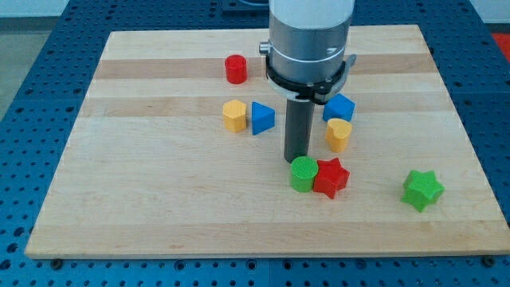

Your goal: Move green circle into red star

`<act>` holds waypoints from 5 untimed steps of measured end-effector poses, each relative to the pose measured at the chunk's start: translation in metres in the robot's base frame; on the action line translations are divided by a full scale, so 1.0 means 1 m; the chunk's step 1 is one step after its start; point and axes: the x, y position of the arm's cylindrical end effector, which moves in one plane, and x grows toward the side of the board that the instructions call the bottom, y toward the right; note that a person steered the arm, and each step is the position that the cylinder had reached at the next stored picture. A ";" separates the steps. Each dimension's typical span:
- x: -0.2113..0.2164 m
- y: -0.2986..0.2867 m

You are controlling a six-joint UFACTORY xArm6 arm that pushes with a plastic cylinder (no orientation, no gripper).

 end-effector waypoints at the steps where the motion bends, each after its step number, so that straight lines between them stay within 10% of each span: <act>1: 0.000 -0.026; 5: 0.027 0.005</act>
